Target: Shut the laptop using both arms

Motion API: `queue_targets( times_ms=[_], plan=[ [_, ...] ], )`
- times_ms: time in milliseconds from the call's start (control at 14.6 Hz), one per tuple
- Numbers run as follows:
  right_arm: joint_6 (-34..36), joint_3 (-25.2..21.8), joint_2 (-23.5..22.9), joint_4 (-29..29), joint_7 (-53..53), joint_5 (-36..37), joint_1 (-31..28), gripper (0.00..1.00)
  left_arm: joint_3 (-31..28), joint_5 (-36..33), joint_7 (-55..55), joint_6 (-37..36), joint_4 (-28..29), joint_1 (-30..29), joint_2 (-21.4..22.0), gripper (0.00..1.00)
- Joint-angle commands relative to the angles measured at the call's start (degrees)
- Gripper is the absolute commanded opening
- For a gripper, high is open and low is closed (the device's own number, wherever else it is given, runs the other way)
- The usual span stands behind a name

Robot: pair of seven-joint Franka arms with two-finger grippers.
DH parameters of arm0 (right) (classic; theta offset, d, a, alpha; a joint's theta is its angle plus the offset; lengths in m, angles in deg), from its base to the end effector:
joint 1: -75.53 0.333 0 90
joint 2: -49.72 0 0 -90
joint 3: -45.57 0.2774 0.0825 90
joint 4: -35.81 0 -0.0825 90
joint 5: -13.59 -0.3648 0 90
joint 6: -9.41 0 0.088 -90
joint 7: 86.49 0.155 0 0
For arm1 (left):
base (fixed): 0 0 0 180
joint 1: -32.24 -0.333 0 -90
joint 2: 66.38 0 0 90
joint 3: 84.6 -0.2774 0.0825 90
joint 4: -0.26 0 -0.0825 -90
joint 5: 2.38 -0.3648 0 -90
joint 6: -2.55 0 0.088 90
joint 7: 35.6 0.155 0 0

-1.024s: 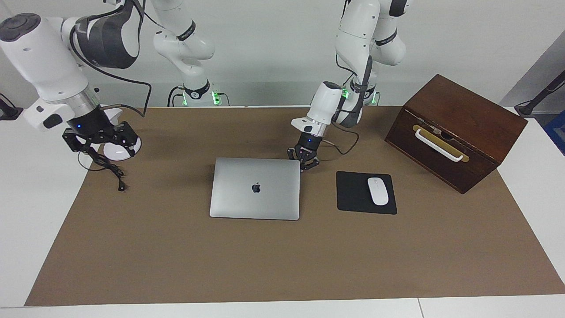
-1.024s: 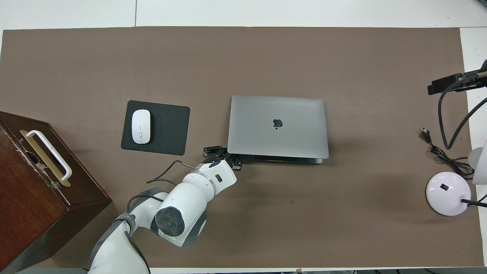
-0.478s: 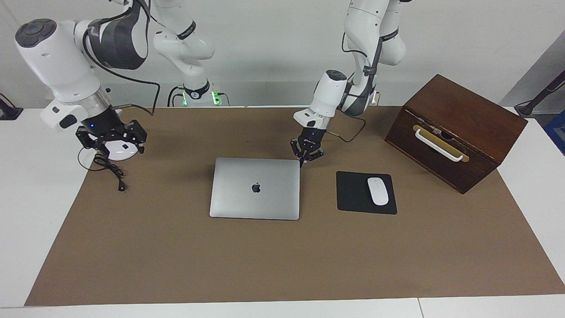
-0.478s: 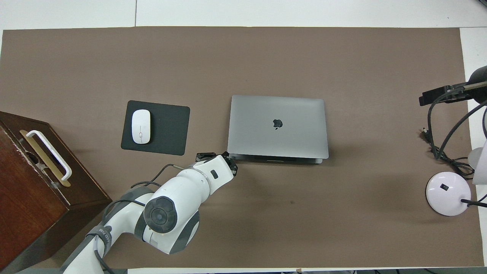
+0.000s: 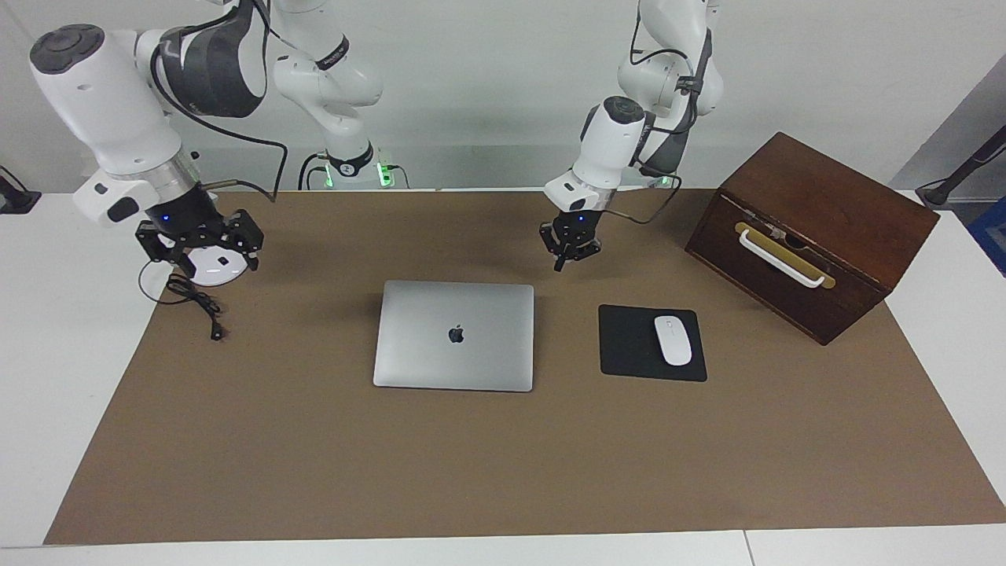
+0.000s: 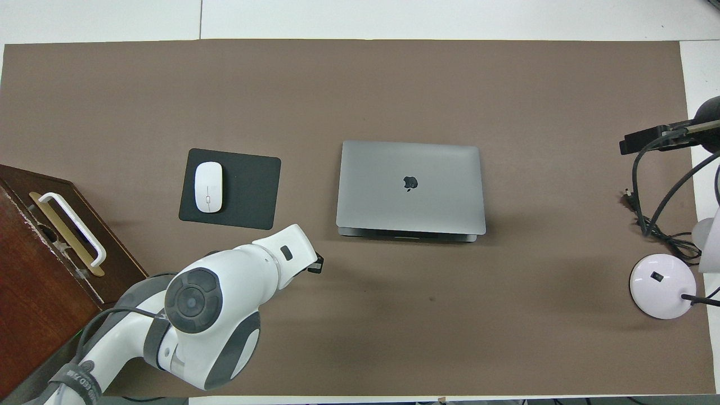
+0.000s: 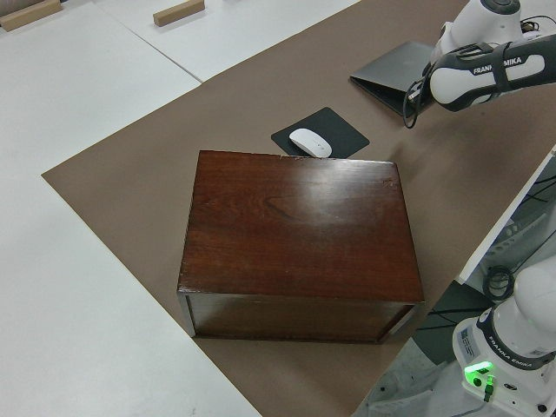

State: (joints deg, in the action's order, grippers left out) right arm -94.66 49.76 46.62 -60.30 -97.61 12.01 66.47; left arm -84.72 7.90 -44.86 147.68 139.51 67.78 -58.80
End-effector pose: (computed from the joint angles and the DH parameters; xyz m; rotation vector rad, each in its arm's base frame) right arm 0.5697 -0.0456 0.4817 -3.1155 -0.1610 -0.1380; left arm 0.4012 -0.2889 0.3079 2.8937 -0.4689 0.2522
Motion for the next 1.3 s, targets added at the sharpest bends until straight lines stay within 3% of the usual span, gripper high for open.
queue_targets(
  times_ms=[0,273,614,683,751,819,1229],
  plan=[
    [1.6,0.2,0.9,1.2,0.8,1.4,-0.1,1.00,0.0,0.4,0.3,-12.8,-4.0,-4.2,3.8,0.00],
    [3.4,0.3,0.9,2.2,0.8,1.6,-0.1,1.00,0.0,-0.3,3.1,-29.2,-12.8,-10.9,5.2,0.00],
    [3.5,0.2,0.9,2.2,0.8,1.8,-0.1,1.00,-0.1,-8.2,4.1,-36.1,-19.9,-16.7,5.7,0.00],
    [3.5,0.3,0.9,2.2,0.8,1.8,-0.1,1.00,0.2,-8.4,4.1,-36.5,-20.8,-19.3,5.6,0.04],
    [3.5,0.3,0.9,2.2,0.8,1.8,-0.1,1.00,0.0,-8.5,4.1,-36.9,-21.9,-20.2,5.6,0.71],
    [3.5,0.3,0.9,2.2,0.8,1.8,-0.1,1.00,-0.1,-8.6,4.2,-37.9,-23.0,-21.2,5.5,1.00],
    [3.5,0.3,1.0,2.3,0.8,1.8,-0.1,1.00,0.0,-9.7,5.5,-40.1,-28.3,-28.8,4.2,1.00]
  ],
)
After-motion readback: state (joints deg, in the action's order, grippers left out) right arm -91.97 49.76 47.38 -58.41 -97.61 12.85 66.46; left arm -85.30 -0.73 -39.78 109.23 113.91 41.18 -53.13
